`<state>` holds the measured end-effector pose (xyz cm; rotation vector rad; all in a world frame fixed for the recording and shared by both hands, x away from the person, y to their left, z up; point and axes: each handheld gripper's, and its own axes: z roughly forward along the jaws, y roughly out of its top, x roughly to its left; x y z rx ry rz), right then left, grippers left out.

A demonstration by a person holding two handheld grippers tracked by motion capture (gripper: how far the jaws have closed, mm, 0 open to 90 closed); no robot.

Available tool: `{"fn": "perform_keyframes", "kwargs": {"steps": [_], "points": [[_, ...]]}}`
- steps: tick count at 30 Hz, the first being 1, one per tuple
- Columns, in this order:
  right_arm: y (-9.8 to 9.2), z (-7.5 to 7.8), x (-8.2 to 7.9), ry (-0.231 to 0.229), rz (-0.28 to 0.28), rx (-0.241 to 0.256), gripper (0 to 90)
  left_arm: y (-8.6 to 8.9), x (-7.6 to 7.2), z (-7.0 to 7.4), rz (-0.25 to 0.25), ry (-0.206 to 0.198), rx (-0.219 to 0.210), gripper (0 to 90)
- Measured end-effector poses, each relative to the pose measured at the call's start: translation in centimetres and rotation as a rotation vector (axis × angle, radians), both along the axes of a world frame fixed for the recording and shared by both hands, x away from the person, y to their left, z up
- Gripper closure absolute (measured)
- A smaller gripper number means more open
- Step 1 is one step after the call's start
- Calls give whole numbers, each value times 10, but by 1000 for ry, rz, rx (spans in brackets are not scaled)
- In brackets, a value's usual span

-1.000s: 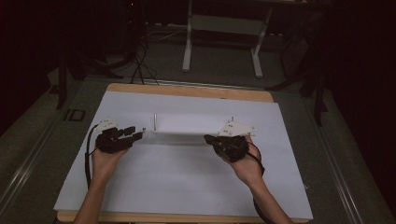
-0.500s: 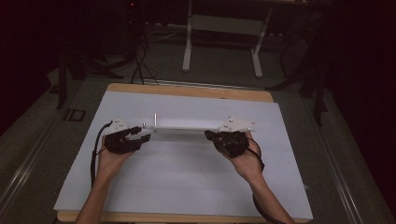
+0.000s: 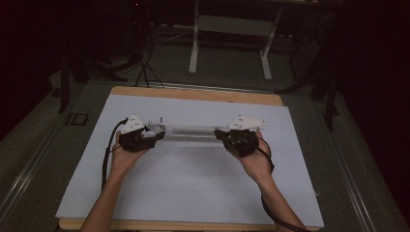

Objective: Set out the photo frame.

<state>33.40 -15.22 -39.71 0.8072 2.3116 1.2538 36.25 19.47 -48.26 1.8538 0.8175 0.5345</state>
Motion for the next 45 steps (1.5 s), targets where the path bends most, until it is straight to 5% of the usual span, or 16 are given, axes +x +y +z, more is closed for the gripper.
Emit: {"fn": "perform_keyframes", "kwargs": {"steps": [13, 21, 26, 34, 45], "points": [[-9, -1, 12, -4, -46, -2, 900, 1, 9, 3, 3, 32, -3, 520], [-25, -18, 21, 5, -90, -27, 857, 2, 17, 4, 23, 54, -39, 518], [-42, -30, 29, -12, -114, -41, 731, 1, 23, 6, 43, 58, -51, 523], [-64, -46, 42, 4, -175, -64, 660, 1, 29, 8, 47, 66, -50, 529], [-88, -65, 57, 54, -260, -25, 621, 1, 31, 8, 57, 58, -52, 534]]}}
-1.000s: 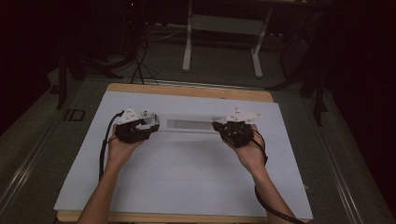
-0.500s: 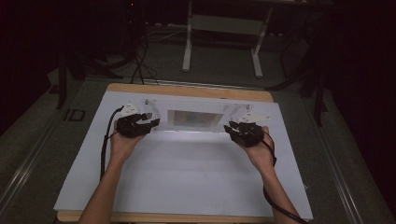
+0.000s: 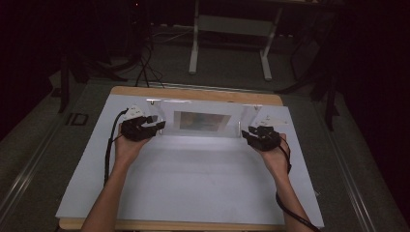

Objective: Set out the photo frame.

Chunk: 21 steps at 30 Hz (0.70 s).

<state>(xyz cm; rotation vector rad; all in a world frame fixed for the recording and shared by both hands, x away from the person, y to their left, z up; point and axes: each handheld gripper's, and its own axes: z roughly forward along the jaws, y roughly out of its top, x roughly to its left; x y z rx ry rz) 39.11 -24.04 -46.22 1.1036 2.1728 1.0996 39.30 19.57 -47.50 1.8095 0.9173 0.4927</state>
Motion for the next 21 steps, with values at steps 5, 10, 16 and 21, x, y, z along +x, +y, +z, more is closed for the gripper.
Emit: {"fn": "perform_keyframes", "kwargs": {"steps": [5, 10, 16, 21], "points": [[-11, -11, 6, 14, -46, 31, 539, 0, 1, 0, 1, 4, -2, 534], [-13, -16, 15, -4, -23, 69, 472, 0, 2, 0, 1, 6, -6, 533], [-8, -20, 24, -33, 4, 107, 434, 1, 4, 0, 4, 6, -13, 533], [-6, -23, 25, -62, 36, 118, 484, 0, 5, 0, 9, 12, -21, 532]]}}
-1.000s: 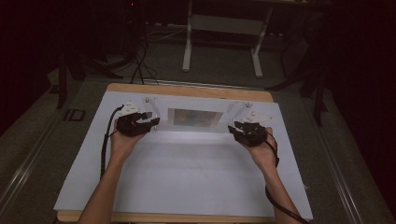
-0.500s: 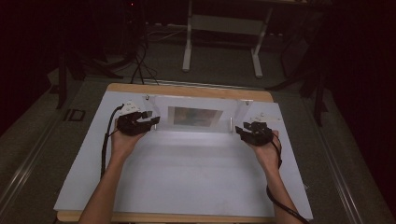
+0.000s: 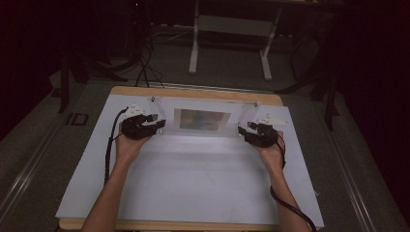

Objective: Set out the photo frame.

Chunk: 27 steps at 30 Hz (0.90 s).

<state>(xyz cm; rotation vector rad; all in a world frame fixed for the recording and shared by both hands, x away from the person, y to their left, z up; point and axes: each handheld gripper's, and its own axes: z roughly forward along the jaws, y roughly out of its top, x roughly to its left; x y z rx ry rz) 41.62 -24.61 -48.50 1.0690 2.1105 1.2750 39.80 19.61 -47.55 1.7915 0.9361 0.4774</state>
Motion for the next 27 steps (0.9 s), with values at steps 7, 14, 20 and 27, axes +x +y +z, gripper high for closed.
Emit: {"fn": "perform_keyframes", "kwargs": {"steps": [7, 14, 20, 27], "points": [[4, -2, 0, -37, 13, 1, 503, -1, 1, -1, 11, -1, -3, 530], [5, -4, 2, -48, 0, 8, 506, -2, 5, -5, 22, -4, -20, 520], [6, -3, 4, -50, -8, 6, 509, -3, 8, -7, 37, -9, -33, 520], [8, -1, 7, -41, -23, -1, 512, -4, 13, -5, 49, -7, -24, 524]]}}
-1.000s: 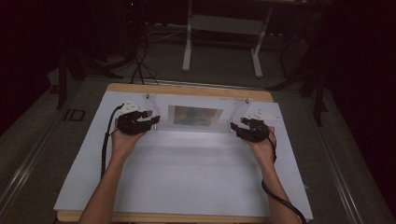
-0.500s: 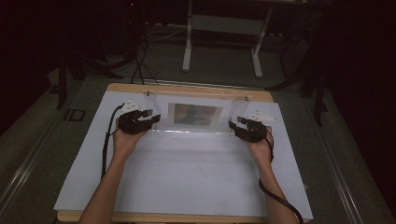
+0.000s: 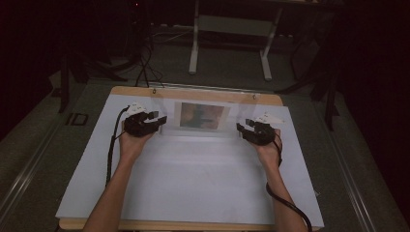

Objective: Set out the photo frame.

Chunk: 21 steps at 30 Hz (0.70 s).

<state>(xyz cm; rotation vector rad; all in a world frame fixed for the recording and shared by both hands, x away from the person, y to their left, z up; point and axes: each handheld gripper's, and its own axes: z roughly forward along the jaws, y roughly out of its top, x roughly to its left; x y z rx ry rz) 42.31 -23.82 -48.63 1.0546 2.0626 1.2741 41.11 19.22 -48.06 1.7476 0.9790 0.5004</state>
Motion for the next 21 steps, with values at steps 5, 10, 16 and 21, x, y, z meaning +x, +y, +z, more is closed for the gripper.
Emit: {"fn": "perform_keyframes", "kwargs": {"steps": [5, 10, 16, 21], "points": [[1, 0, 2, 4, -8, 4, 513, -1, 2, 1, 7, 0, 4, 526], [1, 0, 2, 5, -10, 10, 515, -2, 2, 1, 15, -10, 17, 526], [1, 1, 0, 8, -10, 2, 517, -4, -1, 2, 18, -21, 37, 526], [-1, 4, -3, 5, -6, 13, 521, -4, -2, 3, 20, -6, 25, 527]]}}
